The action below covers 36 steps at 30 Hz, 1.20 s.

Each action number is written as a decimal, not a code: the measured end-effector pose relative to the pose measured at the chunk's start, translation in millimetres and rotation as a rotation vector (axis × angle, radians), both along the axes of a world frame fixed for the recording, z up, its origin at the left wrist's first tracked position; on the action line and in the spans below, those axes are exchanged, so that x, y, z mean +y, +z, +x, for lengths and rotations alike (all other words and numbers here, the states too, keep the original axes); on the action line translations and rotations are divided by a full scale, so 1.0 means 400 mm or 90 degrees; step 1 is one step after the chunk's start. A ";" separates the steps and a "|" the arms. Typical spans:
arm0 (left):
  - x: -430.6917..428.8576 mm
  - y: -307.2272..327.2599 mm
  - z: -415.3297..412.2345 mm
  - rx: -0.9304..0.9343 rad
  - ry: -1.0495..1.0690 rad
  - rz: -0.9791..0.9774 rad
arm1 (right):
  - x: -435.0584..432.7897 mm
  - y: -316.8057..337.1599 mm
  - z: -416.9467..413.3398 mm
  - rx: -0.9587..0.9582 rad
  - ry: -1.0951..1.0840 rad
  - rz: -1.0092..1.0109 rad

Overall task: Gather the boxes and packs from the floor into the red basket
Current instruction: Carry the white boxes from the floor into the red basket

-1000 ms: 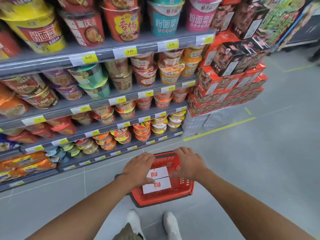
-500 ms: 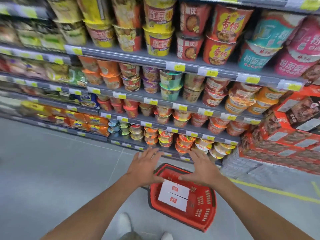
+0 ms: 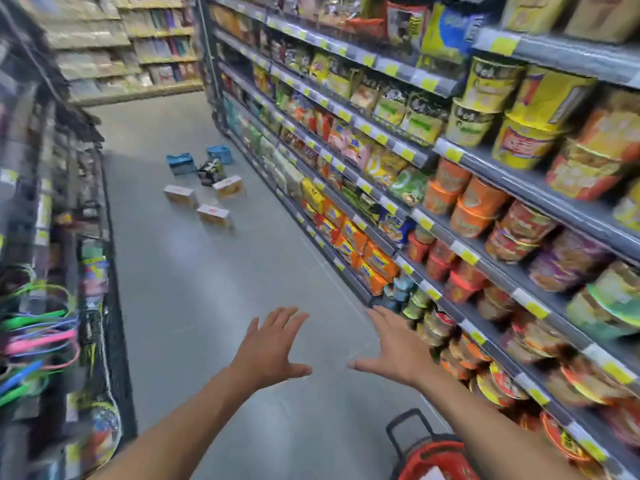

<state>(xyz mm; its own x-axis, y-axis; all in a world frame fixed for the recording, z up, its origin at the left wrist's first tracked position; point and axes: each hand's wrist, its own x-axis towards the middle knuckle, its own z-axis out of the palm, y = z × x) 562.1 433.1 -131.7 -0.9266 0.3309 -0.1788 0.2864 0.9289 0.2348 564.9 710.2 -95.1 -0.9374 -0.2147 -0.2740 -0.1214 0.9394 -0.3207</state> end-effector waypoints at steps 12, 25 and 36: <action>-0.446 0.003 -0.149 0.013 0.153 -0.006 | -0.484 -0.004 -0.304 0.009 0.125 -0.033; -0.563 -0.053 -0.486 0.007 0.194 0.011 | -0.617 -0.068 -0.681 -0.022 0.158 -0.042; -0.613 -0.039 -0.897 0.010 0.305 0.000 | -0.690 -0.073 -1.193 -0.019 0.257 -0.037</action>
